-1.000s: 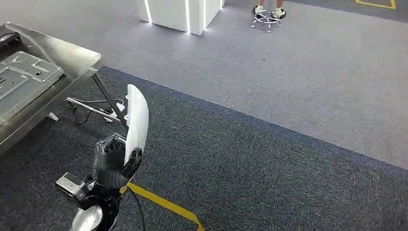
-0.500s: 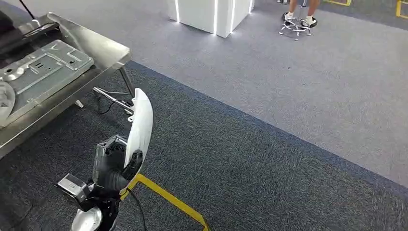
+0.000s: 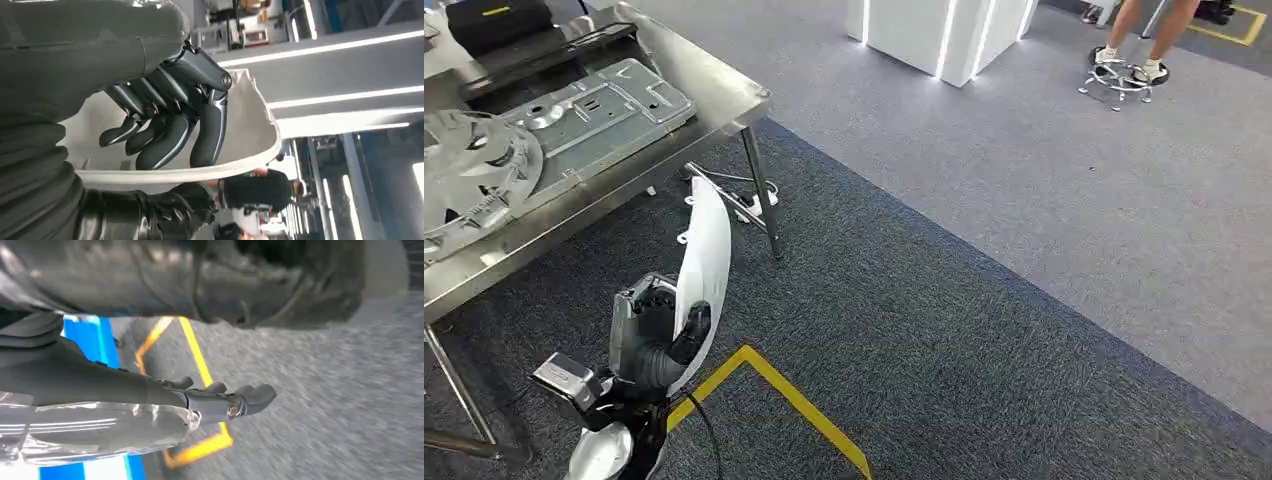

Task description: Take the parts from the cabinet and place them on the table.

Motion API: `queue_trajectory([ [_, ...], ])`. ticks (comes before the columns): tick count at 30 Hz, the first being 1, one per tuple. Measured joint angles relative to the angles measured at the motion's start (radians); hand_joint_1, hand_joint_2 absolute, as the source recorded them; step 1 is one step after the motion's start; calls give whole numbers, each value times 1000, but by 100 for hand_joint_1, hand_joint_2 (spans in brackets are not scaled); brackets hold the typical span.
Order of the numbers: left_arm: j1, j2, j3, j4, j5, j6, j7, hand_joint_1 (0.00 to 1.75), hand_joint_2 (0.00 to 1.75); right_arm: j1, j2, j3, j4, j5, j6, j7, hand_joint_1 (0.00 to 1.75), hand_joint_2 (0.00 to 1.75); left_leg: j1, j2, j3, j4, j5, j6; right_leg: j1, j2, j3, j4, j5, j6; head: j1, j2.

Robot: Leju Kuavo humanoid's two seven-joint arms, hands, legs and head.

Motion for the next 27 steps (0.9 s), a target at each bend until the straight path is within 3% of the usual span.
queue_trajectory([
  [3, 2, 0, 3, 0, 6, -1, 0, 175, 175, -14, 1, 10, 0, 4, -1, 0, 0, 0, 8, -29, -2, -9, 8, -20, 8, -30, 5, 2, 2, -12, 0, 0],
  [4, 4, 0, 7, 0, 6, -1, 0, 175, 175, -15, 4, 13, 0, 6, -1, 0, 0, 0, 9, -26, -7, -3, 3, -23, 0, -46, 12, -7, 7, -21, 0, 0],
  [5, 3, 0, 11, 0, 8, -1, -2, 175, 175, -13, 5, 18, 0, 9, -4, 1, 0, 0, 3, 30, -17, 24, -16, -27, 2, -56, 16, -10, 7, -28, -2, 0],
  [6, 0, 1, 13, 1, 8, -2, -1, 175, 175, -10, 4, 20, 0, 11, -6, 1, 0, 0, 5, 61, -44, 81, -50, -31, 5, -70, 17, -11, 6, -34, -5, 0],
  [8, 1, 1, 15, 3, 9, -2, -1, 175, 175, -6, 4, 25, 0, 14, -7, 7, 0, 0, 10, 85, -117, 232, -116, -37, 11, -95, 17, -11, 4, -38, -5, 0],
  [9, 1, 1, 16, 6, 9, -2, -1, 175, 175, -6, 4, 26, 0, 14, -7, 10, 0, 0, 12, 88, -145, 284, -129, -39, 13, -107, 17, -11, 2, -40, -5, 0],
  [10, 1, 1, 17, 9, 9, -1, -1, 175, 175, -7, 4, 27, 0, 17, -7, 13, 0, 0, 13, 92, -151, 293, -117, -39, 14, -120, 19, -10, 0, -40, -5, 0],
  [11, 1, 1, 18, 11, 9, -1, -1, 175, 175, -8, 4, 29, 0, 18, -6, 17, 0, 0, 13, 95, -131, 253, -85, -38, 15, -131, 22, -10, -3, -39, -5, 0],
  [13, -2, 2, 20, 15, 9, 0, -1, 175, 175, -9, 4, 37, 0, 20, -4, 21, 0, 0, 11, 114, -45, 88, -2, -28, 16, -152, 32, -11, -10, -36, -5, 0],
  [14, -4, 2, 20, 16, 9, 0, -1, 175, 175, -10, 5, 42, 0, 21, -2, 21, 0, 0, 5, 157, -11, 17, 9, -19, 17, -160, 37, -11, -13, -33, -4, 0],
  [15, -11, 2, 20, 18, 9, -1, -1, 175, 175, -10, 5, 44, 0, 21, 1, 22, 0, 0, -12, 180, 2, -5, -3, -15, 24, -168, 36, -8, -18, -25, -5, 0],
  [18, -15, 3, 23, 21, 9, 0, -1, 175, 175, -18, 5, 52, 0, 29, 3, 25, 0, 0, -12, 144, -5, -5, -1, -2, 23, -200, 46, -19, -19, -15, -3, 0],
  [19, -16, 3, 24, 23, 9, 0, -1, 175, 175, -22, 6, 55, 0, 30, 4, 26, 0, 0, -5, 133, 5, -18, 5, 7, 29, -212, 48, -19, -25, -7, -3, 0],
  [20, -16, 3, 24, 24, 9, 0, -2, 175, 175, -22, 6, 57, 0, 32, 4, 28, 0, 0, -2, 124, 9, -27, 10, 11, 20, -167, 45, 0, -38, -4, -3, 0],
  [21, -23, 4, 24, 24, 9, 0, -2, 175, 175, -22, 6, 58, 0, 32, 3, 28, 0, 0, 1, 115, 9, -29, 11, 16, 19, -128, 23, 45, -69, -3, -2, 0],
  [22, -29, 3, 24, 27, 11, 1, -2, 175, 175, -20, 6, 59, 0, 32, 3, 31, 0, 0, 1, 106, 8, -29, 12, 23, 17, -103, -15, 122, -108, -2, -2, 0],
  [23, -30, 3, 24, 28, 11, 1, -2, 175, 175, -19, 6, 60, 0, 32, 3, 34, 0, 0, 0, 95, 8, -29, 12, 24, 15, -91, -57, 202, -139, -1, -2, 0],
  [24, -30, 3, 24, 31, 11, 0, -2, 175, 175, -18, 6, 60, 0, 33, 4, 35, 0, 0, 0, 84, 9, -28, 11, 25, 14, -87, -89, 256, -150, 1, -2, 0],
  [25, -30, 3, 24, 34, 11, 1, -2, 175, 175, -15, 6, 62, 0, 33, 4, 35, 0, 0, 0, 70, 9, -26, 11, 25, 12, -87, -105, 273, -141, 2, -2, 0],
  [27, -30, 3, 24, 39, 11, 1, -1, 175, 175, -14, 6, 68, 0, 33, 2, 38, 0, 0, 1, 40, 9, -19, 8, 21, 9, -83, -81, 196, -69, 5, -2, 0],
])
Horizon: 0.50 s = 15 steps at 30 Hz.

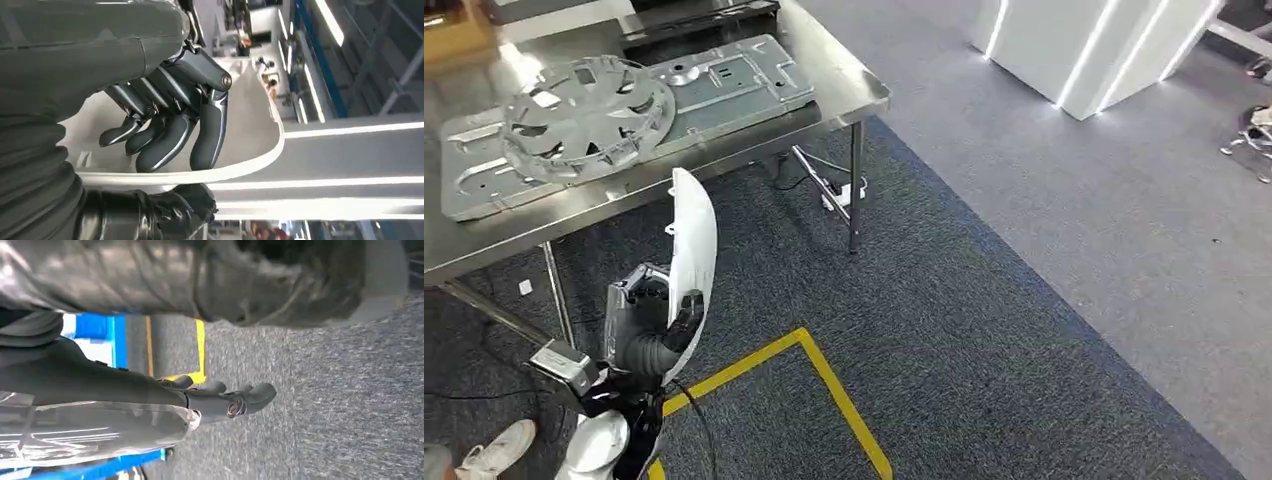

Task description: Take the parts from the cabinet and place them on the table.

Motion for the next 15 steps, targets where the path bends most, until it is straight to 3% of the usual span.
queue_trajectory([
  [1, 0, 0, 0, 0, 0, 0, 0, 175, 175, 0, -1, 0, 0, 0, -1, 1, 0, 0, 1, -13, 0, 6, -4, -5, -4, 10, 32, -81, 51, 1, 0, 0],
  [2, -1, 0, 0, 0, 0, 0, 0, 175, 175, -1, -1, 1, 0, 0, -2, 1, 0, 0, 3, -23, -1, 12, -7, -10, -9, 42, 60, -152, 89, 2, 0, 0],
  [3, -3, 0, 0, 2, 0, 0, 0, 175, 175, 1, -1, 1, 0, 0, -2, 2, 0, 0, 0, -31, -8, 18, -10, -16, -13, 93, 67, -168, 72, 1, 0, 0],
  [4, -7, 0, 0, 3, 1, 0, 1, 175, 175, 0, -1, 2, 0, 0, -2, 2, 0, 0, 0, -41, -17, 27, -11, -22, -12, 94, 70, -181, 71, 0, -2, 0],
  [6, -7, 0, 0, 3, 1, 2, 0, 175, 175, -8, -1, 4, 0, 0, -3, 3, 0, 0, 6, -61, -20, 20, -6, -36, -2, 77, 72, -183, 70, -8, -1, 0],
  [7, -7, 0, 2, 3, 2, 2, 0, 175, 175, -8, -1, 6, 0, 0, -3, 5, 0, 0, 8, -73, -24, 19, -8, -44, -7, 64, 77, -190, 71, -16, 0, 0],
  [8, -5, 1, 3, 3, 4, 2, 0, 175, 175, -7, 0, 6, 0, 2, -3, 5, 0, 0, 10, -59, -23, 27, -11, -46, -12, 49, 85, -198, 75, -24, 0, 0],
  [9, -8, 2, 4, 3, 4, 2, -1, 175, 175, -6, -1, 6, 0, 2, -4, 6, 0, 0, 4, -8, -36, 59, -29, -49, -10, 39, 91, -202, 72, -30, -2, 0],
  [10, -11, 2, 4, 3, 4, 4, 0, 175, 175, -5, -2, 7, 0, 3, -5, 6, 0, 0, 6, 21, -69, 123, -61, -52, -6, 25, 93, -202, 70, -36, -4, 0],
  [12, -10, 3, 4, 3, 5, 5, 0, 175, 175, -2, -2, 8, 0, 5, -6, 6, 0, 0, 11, 43, -148, 270, -116, -58, 1, -4, 98, -202, 63, -42, -3, 0],
  [13, -9, 3, 5, 3, 6, 5, 0, 175, 175, -1, -2, 8, 0, 5, -9, 8, 0, 0, 11, 47, -172, 310, -121, -57, 2, -17, 100, -201, 58, -42, -4, 0],
  [14, -6, 3, 5, 3, 8, 5, 0, 175, 175, -1, -3, 9, 0, 6, -11, 8, 0, 0, 12, 50, -171, 305, -104, -57, 4, -31, 106, -201, 54, -41, -4, 0],
  [15, -6, 3, 6, 3, 10, 5, 0, 175, 175, -1, -3, 10, 0, 7, -15, 10, 0, 0, 12, 54, -150, 259, -70, -55, 5, -42, 113, -201, 48, -40, -4, 0],
])
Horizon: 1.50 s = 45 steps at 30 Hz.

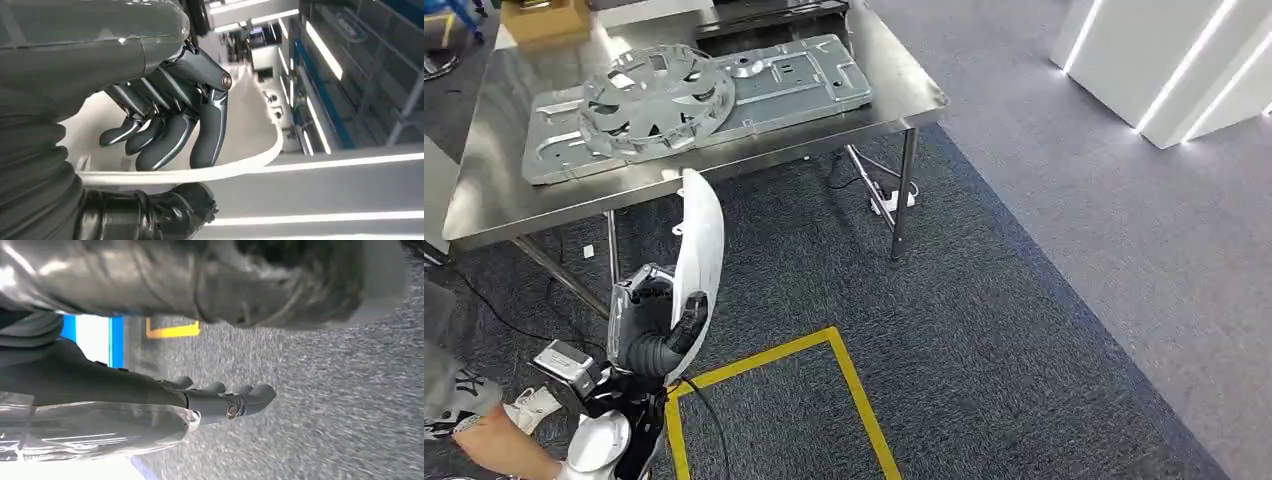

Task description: Take the parts from the cabinet and place them on the table.

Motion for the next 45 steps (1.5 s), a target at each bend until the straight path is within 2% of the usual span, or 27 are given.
queue_trajectory([
  [1, 0, 0, 1, 0, 3, 0, 0, 175, 175, 0, 0, 2, 0, 3, -2, 4, 0, 0, 0, 9, 43, -81, 45, 4, 1, -13, 10, 0, -7, 2, 0, 0],
  [2, 0, 2, 5, 0, 6, 0, 0, 175, 175, 0, 0, 6, 0, 5, -3, 6, 0, 0, -4, 41, 95, -179, 88, 12, 2, -24, 21, 0, -15, 5, 0, 0],
  [3, -2, 2, 7, 0, 8, 0, 0, 175, 175, 0, 0, 7, 0, 6, -3, 6, 0, 0, -17, 89, 115, -214, 65, 17, 3, -33, 26, -4, -20, 9, 1, 0],
  [7, 1, 3, 11, 0, 8, 0, 1, 175, 175, -3, 0, 20, 0, 9, -17, 3, 0, 0, -24, 49, 132, -246, 54, 43, 7, -65, 52, -4, -19, 34, 1, 0],
  [8, 3, 3, 12, -2, 8, 0, 1, 175, 175, -5, 0, 22, 0, 9, -26, -1, 0, 0, -20, 39, 153, -257, 54, 53, 1, -48, 49, 11, -28, 37, 1, 0],
  [9, 1, 3, 13, -4, 9, 3, 0, 175, 175, -5, 0, 22, 0, 9, -35, -6, 0, 0, -19, 36, 164, -260, 49, 60, -3, -2, 40, 43, -35, 38, 2, 0],
  [11, -1, 3, 13, -5, 9, 3, 0, 175, 175, -4, 0, 23, 0, 8, -43, -10, 0, 0, -19, 24, 175, -261, 38, 70, -6, 35, -48, 180, -77, 41, 2, 0],
  [13, 5, 3, 13, -5, 9, 3, 1, 175, 175, -3, 0, 25, 0, 6, -45, -14, 0, 0, -19, 13, 189, -260, 23, 72, -5, 41, -140, 291, -127, 47, 2, 0],
  [14, 8, 3, 13, -5, 9, 5, 1, 175, 175, 1, 0, 25, 0, 6, -45, -15, 0, 0, -19, 4, 203, -260, 14, 70, -6, 41, -166, 298, -124, 49, 2, 0],
  [16, 12, 3, 13, -5, 9, 7, 1, 175, 175, 7, -1, 26, 0, 6, -48, -15, 0, 0, -18, -8, 235, -260, -9, 65, -8, 41, -159, 202, -62, 49, 3, 0],
  [18, 15, 3, 13, -6, 9, 8, 2, 175, 175, 8, -3, 28, 0, 6, -51, -15, 0, 0, -17, -10, 258, -262, -36, 55, -8, 41, -131, 54, 83, 43, 3, 0],
  [20, 17, 3, 13, -8, 9, 10, 0, 175, 175, 6, -3, 31, 0, 6, -54, -16, 0, 0, -21, -13, 268, -260, -58, 40, 2, 40, -130, 36, 72, 27, 1, 0],
  [22, 18, 3, 13, -13, 9, 10, 2, 175, 175, 4, -3, 33, 0, 6, -56, -20, 0, 0, -20, -13, 287, -252, -53, 28, 2, 41, -119, 26, 76, 13, 1, 0],
  [24, 20, 4, 14, -19, 9, 10, 1, 175, 175, 7, -3, 35, 0, 6, -57, -22, 0, 0, -15, -9, 271, -198, -45, 21, -1, 42, -84, 17, 65, -4, 2, 0],
  [25, 19, 4, 15, -20, 9, 10, 1, 175, 175, 8, -3, 36, 0, 6, -57, -23, 0, 0, -14, -5, 233, -131, -36, 17, 0, 42, -69, 13, 55, -8, 1, 0],
  [26, 20, 5, 15, -20, 9, 10, 1, 175, 175, 8, -3, 37, 0, 6, -58, -23, 0, 0, -13, -3, 178, -54, -53, 11, 1, 42, -57, 11, 45, -10, 2, 0],
  [28, 28, 5, 15, -20, 9, 11, 1, 175, 175, 7, -3, 39, 0, 6, -59, -24, 0, 0, -11, -2, 91, 35, -131, 6, 2, 45, -31, 10, 21, -11, 2, 0],
  [30, 32, 5, 15, -20, 11, 10, 2, 175, 175, 8, -3, 41, 0, 6, -58, -24, 0, 0, -9, -2, 51, 12, -162, 8, 3, 48, 7, 10, -9, -10, 1, 0],
  [31, 33, 6, 15, -20, 18, 5, 3, 175, 175, 8, -3, 41, 0, 6, -58, -24, 0, 0, -9, -2, 53, -42, -135, 12, 4, 48, 30, 10, -24, -9, 1, 0],
  [32, 35, 6, 15, -21, 21, 1, 3, 175, 175, 9, -3, 41, 0, 6, -56, -24, 0, 0, -10, -2, 59, -108, -73, 17, 4, 48, 50, 10, -39, -7, 2, 0],
  [34, 42, 10, 15, -24, 28, -6, 5, 175, 175, 11, 0, 42, 2, 6, -54, -24, 0, 0, -21, -2, 58, -202, 121, 29, 6, 48, 75, 12, -66, 0, 3, 0],
  [35, 43, 10, 16, -24, 29, -6, 8, 175, 175, 7, 2, 43, 2, 6, -54, -24, 0, 0, -28, 0, 63, -208, 89, 33, 3, 54, 80, 6, -77, 10, 0, 0],
  [38, 39, 11, 16, -34, 29, -8, 6, 175, 175, 5, 3, 47, 1, 6, -55, -26, 0, 0, -29, -4, 92, -227, 87, 45, 1, 49, 97, 18, -63, 24, 0, 0],
  [40, 38, 11, 17, -38, 31, -7, 5, 175, 175, 5, 3, 47, 1, 7, -55, -26, 0, 0, -26, -6, 127, -243, 77, 59, -2, 48, 57, 104, -47, 27, 1, 0],
  [41, 37, 12, 17, -38, 29, -7, 6, 175, 175, 5, 3, 47, 1, 8, -55, -26, 0, 0, -26, -5, 137, -245, 68, 65, -2, 48, 14, 166, -56, 29, 0, 0],
  [44, 39, 12, 17, -38, 29, -8, 6, 175, 175, 7, 4, 48, 1, 8, -52, -27, 0, 0, -27, -6, 170, -245, 36, 69, -1, 48, -111, 291, -164, 36, 1, 0],
  [45, 39, 12, 17, -38, 29, -8, 6, 175, 175, 9, 4, 48, 1, 8, -52, -27, 0, 0, -27, -8, 186, -245, 25, 69, -1, 48, -129, 281, -167, 38, 0, 0],
])
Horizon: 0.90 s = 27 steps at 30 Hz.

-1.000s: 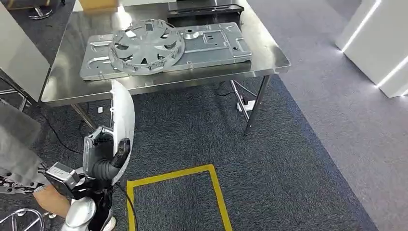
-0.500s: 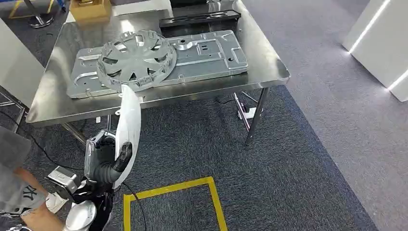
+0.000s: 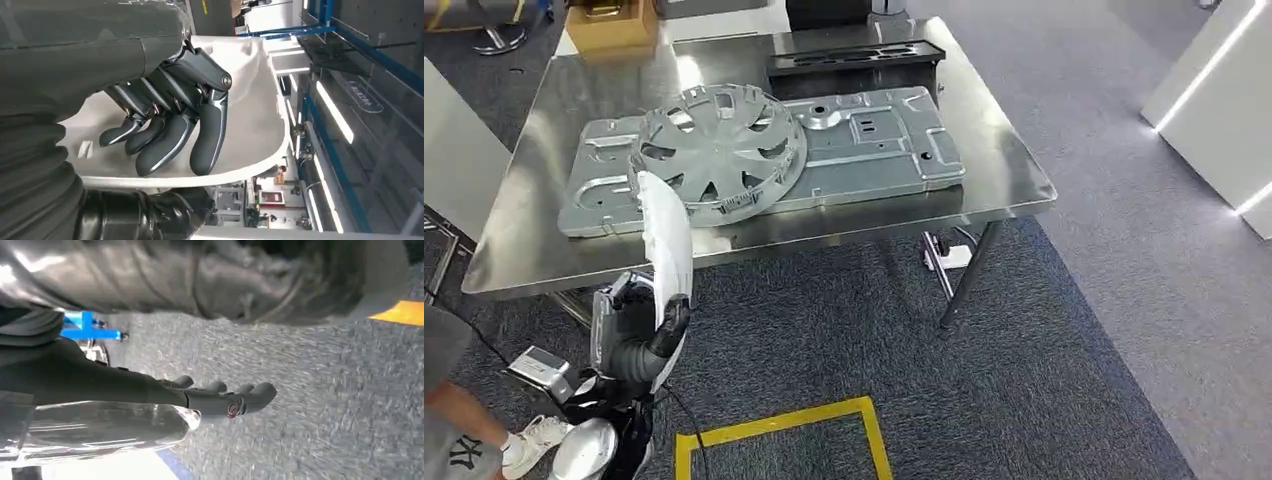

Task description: Take the parts from the cabinet and place them on the table.

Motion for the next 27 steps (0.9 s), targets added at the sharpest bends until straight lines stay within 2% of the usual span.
queue_trajectory([
  [1, 0, 0, 0, 0, 0, 0, 0, 175, 175, 1, 0, 0, 0, 0, 0, 0, 0, 0, 0, -2, 17, 0, -11, -1, 0, 0, -2, -37, 24, 0, 0, 0],
  [2, 0, 0, 0, 0, 0, 0, 0, 175, 175, 3, -1, 0, 0, 0, 0, 0, 0, 0, 0, -3, 36, 0, -24, -3, 0, 0, 7, -101, 78, -2, 1, 0],
  [3, 0, 0, 0, 0, 0, -1, 1, 175, 175, 4, -1, 0, 0, 0, 0, 0, 0, 0, 0, -3, 52, 0, -36, -6, 1, 0, 20, -175, 151, -6, 1, 0],
  [4, -1, 0, 0, 0, -2, -1, 2, 175, 175, 8, -2, 0, 0, 0, 2, 0, 0, 0, 0, -2, 55, -1, -49, -11, 3, 0, 25, -236, 243, -14, 1, 0],
  [5, -1, 1, 0, 0, -2, -1, 5, 175, 175, 9, -2, 0, 0, 0, 5, 0, 0, 0, -4, -6, 69, 3, -57, -18, 12, 0, 20, -236, 207, -19, 1, 0],
  [6, -4, 1, 0, 0, -2, -1, 7, 175, 175, 3, -2, 0, 0, 0, 7, 0, 0, 0, -3, -7, 67, -3, -65, -25, 13, 1, 29, -237, 203, -25, 0, 0],
  [7, -4, 1, 0, 0, -3, -2, 7, 175, 175, 3, -2, 0, 0, 0, 8, 0, 0, 0, -2, -7, 84, 5, -59, -30, 10, 2, 36, -246, 221, -32, 1, 0],
  [8, -4, 1, 0, -1, -4, -2, 6, 175, 175, 6, -2, 0, 0, 0, 10, 0, 0, 0, -2, -7, 81, 14, -50, -37, 11, 2, 42, -251, 219, -39, 0, 0],
  [9, -6, 1, 0, -1, -6, -2, 7, 175, 175, 6, -2, 0, 0, 0, 11, 0, 0, 0, -3, -5, 77, 19, -57, -42, 5, 3, 62, -257, 220, -45, 1, 0],
  [10, -6, 2, 0, -1, -13, -1, 8, 175, 175, 6, -1, 0, 0, 0, 12, -1, 0, 0, 1, 0, 71, 48, -62, -46, 6, 0, 73, -265, 216, -51, 0, 0],
  [11, -13, 3, 1, -2, -20, -1, 9, 175, 175, 6, -1, 0, 0, -2, 13, -2, 0, 0, 3, 3, 38, 103, -76, -53, 6, 0, 80, -269, 213, -55, -1, 0],
  [13, -13, 6, 2, -2, -31, 0, 9, 175, 175, 5, -1, 1, 0, -2, 14, -2, 0, 0, 11, 5, -54, 237, -141, -64, 6, 0, 92, -273, 203, -58, -1, 0],
  [14, -11, 6, 2, -2, -35, 0, 11, 175, 175, 5, -1, 1, 0, -3, 14, -2, 0, 0, 14, 5, -93, 281, -166, -70, 6, 1, 98, -273, 196, -57, 0, 0],
  [15, -11, 6, 2, -2, -40, 1, 12, 175, 175, 5, -1, 1, 0, -3, 15, -2, 0, 0, 18, 6, -116, 290, -167, -70, 6, 1, 107, -273, 188, -57, -1, 0],
  [16, -11, 7, 2, -2, -43, 1, 13, 175, 175, 6, -1, 1, 0, -3, 16, -2, 0, 0, 21, 6, -119, 258, -138, -70, 6, 1, 118, -273, 180, -55, -1, 0],
  [17, -11, 7, 2, -2, -44, 1, 13, 175, 175, 6, -1, 1, 0, -4, 16, -2, 0, 0, 22, 6, -108, 210, -98, -69, 6, 1, 128, -273, 173, -53, -1, 0],
  [18, -11, 7, 2, -2, -45, 2, 14, 175, 175, 7, -1, 1, 0, -5, 16, -2, 0, 0, 22, 7, -89, 138, -43, -65, 6, 1, 140, -273, 165, -51, -1, 0],
  [19, -12, 8, 2, -2, -45, 2, 14, 175, 175, 7, 0, 1, 0, -5, 16, -2, 0, 0, 21, 9, -62, 41, 34, -58, 6, 1, 150, -274, 155, -47, 0, 0],
  [20, -10, 10, 2, -2, -46, 2, 14, 175, 175, 6, 2, 1, 0, -5, 17, -2, 0, 0, 12, 12, -63, 27, 20, -57, 8, 3, 160, -271, 148, -39, 1, 0],
  [21, -13, 10, 2, -2, -47, 1, 16, 175, 175, 3, 3, 1, 0, -5, 18, 1, 0, 0, 10, 12, -61, 21, -11, -50, 6, 3, 158, -274, 140, -31, -1, 0],
  [22, -13, 10, 2, -4, -48, 2, 17, 175, 175, -1, 3, 2, 0, -5, 22, 5, 0, 0, 7, 12, -53, 14, 4, -42, 4, 2, 161, -282, 137, -24, -1, 0],
  [23, -15, 10, 3, -4, -50, 2, 17, 175, 175, -1, 3, 2, 0, -5, 26, 11, 0, 0, 9, 9, -48, 2, 22, -32, 4, 2, 169, -264, 151, -18, 0, 0],
  [24, -15, 11, 3, -4, -53, 2, 18, 175, 175, -3, 5, 2, 0, -5, 30, 14, 0, 0, 10, 5, -25, -2, 23, -24, 5, 1, 177, -261, 148, -13, 0, 0],
  [25, -16, 11, 3, -5, -53, 2, 18, 175, 175, -4, 5, 3, 0, -5, 31, 17, 0, 0, 12, 8, -11, -10, 23, -20, 1, 0, 171, -241, 138, -12, 0, 0],
  [26, -22, 11, 3, -5, -53, 2, 18, 175, 175, -7, 5, 3, 0, -5, 31, 19, 0, 0, 11, 9, -2, -11, 19, -14, 2, 1, 152, -199, 129, -11, 1, 0],
  [27, -26, 11, 4, -5, -55, 5, 18, 175, 175, -8, 5, 3, 0, -7, 30, 20, 0, 0, 11, 8, 2, -11, 12, -9, 2, 1, 108, -133, 111, -9, 1, 0],
])
